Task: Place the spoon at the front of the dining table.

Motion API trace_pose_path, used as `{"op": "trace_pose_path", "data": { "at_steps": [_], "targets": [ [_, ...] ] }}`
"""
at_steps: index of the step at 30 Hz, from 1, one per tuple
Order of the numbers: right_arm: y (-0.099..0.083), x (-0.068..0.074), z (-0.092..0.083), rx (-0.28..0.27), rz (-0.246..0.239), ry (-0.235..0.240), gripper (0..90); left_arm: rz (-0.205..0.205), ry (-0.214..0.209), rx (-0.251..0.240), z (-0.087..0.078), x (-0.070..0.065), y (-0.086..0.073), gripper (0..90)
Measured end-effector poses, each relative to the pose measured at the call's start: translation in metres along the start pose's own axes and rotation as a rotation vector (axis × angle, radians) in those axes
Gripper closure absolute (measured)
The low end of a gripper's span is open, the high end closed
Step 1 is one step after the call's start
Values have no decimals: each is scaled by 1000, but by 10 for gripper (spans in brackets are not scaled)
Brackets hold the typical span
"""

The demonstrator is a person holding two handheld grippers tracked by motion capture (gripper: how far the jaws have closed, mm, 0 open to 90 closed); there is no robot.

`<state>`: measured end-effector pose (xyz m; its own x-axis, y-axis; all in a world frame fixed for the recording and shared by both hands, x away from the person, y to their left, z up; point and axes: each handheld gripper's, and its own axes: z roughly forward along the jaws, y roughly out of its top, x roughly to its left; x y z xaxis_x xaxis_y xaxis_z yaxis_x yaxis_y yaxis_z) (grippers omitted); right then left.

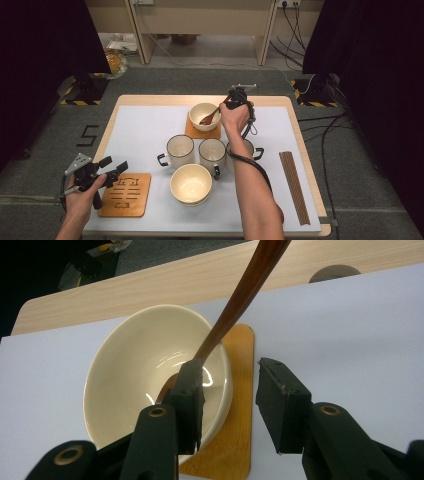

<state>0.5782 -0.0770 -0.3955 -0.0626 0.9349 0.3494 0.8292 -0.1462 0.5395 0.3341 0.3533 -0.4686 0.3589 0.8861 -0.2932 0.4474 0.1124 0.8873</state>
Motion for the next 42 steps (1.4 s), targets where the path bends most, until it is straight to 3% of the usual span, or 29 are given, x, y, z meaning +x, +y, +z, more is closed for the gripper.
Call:
{"op": "trace_pose_path", "data": {
  "at_steps": [31, 42],
  "targets": [
    [-5, 2, -27, 31, -53, -8, 598, 4, 1, 4, 0, -1, 0, 195],
    [-7, -3, -36, 37, -64, -17, 590, 9, 5, 7, 1, -2, -1, 195]
  ]
}}
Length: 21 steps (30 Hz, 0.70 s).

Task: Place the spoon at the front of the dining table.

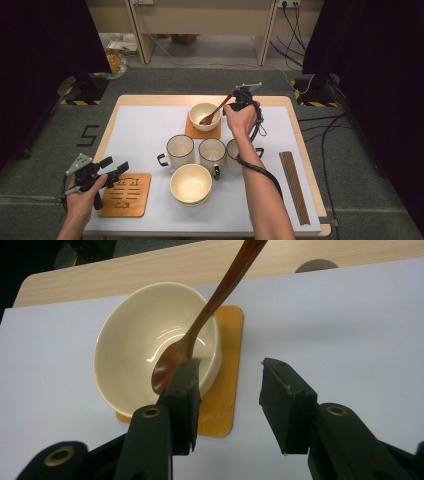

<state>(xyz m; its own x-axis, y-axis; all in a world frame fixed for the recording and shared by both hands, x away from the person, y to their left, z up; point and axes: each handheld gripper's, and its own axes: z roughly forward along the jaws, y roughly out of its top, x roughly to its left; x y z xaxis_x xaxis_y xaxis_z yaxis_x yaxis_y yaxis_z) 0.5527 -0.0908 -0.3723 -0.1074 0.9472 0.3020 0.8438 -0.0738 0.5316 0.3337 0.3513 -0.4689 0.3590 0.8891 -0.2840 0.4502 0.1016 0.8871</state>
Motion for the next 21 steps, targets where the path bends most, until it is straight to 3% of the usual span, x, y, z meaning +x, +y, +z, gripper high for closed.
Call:
{"op": "trace_pose_path", "data": {
  "at_steps": [21],
  "targets": [
    [-4, -6, -20, -4, -22, -24, 583, 4, 0, 4, 1, -1, 0, 195]
  ]
}}
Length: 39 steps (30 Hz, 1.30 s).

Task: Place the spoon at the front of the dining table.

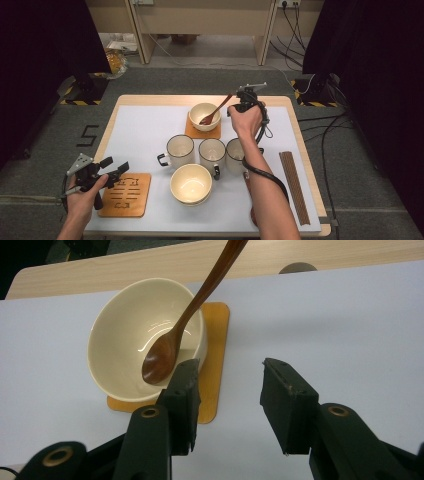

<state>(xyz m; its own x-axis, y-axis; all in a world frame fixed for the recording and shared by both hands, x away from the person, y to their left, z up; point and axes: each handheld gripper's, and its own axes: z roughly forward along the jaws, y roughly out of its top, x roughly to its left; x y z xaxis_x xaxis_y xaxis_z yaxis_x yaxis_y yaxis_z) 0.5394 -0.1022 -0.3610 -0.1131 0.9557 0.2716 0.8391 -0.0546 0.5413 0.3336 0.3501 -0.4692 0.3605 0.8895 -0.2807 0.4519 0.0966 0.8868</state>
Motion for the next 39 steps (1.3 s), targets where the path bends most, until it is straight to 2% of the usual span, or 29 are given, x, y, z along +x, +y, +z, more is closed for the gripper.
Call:
{"op": "trace_pose_path", "data": {
  "at_steps": [14, 39],
  "targets": [
    [-3, -5, -9, -10, -15, -18, 580, 1, 2, 1, -1, 0, 0, 195],
    [-13, -16, -28, -16, -33, -17, 571, 3, 2, 0, 0, -1, 0, 195]
  ]
}}
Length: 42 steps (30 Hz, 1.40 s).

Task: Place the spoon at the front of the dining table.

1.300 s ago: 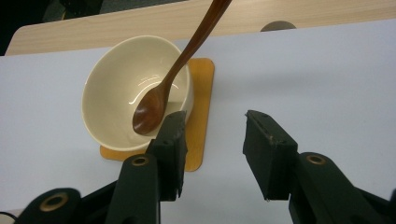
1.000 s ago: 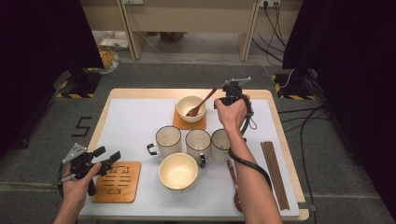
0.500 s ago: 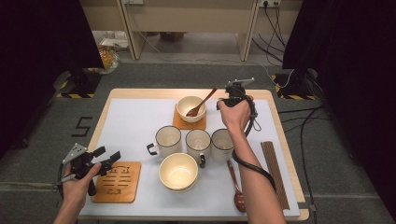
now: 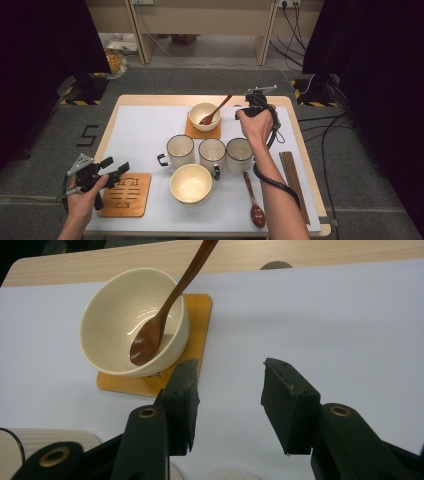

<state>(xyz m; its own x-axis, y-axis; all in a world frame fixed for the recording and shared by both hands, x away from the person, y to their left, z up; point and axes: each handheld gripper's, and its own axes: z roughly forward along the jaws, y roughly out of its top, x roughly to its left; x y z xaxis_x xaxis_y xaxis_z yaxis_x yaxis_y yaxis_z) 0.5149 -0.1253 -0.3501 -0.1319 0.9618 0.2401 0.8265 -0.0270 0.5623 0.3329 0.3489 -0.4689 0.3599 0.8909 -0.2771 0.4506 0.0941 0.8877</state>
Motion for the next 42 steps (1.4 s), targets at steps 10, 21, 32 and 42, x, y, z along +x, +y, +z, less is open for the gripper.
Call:
{"op": "trace_pose_path", "data": {
  "at_steps": [10, 21, 32, 42],
  "targets": [
    [-3, -4, -10, -10, -1, -4, 569, 0, -2, -2, 0, 0, 0, 195],
    [-10, -14, -16, -15, 6, -8, 569, 0, 1, 0, 0, 0, 0, 195],
    [-18, -27, -24, -19, 14, -23, 569, 0, 0, 5, 1, -1, -1, 195],
    [-25, -34, -28, -19, 16, -30, 569, 1, -1, 7, 1, -1, -2, 195]
  ]
}}
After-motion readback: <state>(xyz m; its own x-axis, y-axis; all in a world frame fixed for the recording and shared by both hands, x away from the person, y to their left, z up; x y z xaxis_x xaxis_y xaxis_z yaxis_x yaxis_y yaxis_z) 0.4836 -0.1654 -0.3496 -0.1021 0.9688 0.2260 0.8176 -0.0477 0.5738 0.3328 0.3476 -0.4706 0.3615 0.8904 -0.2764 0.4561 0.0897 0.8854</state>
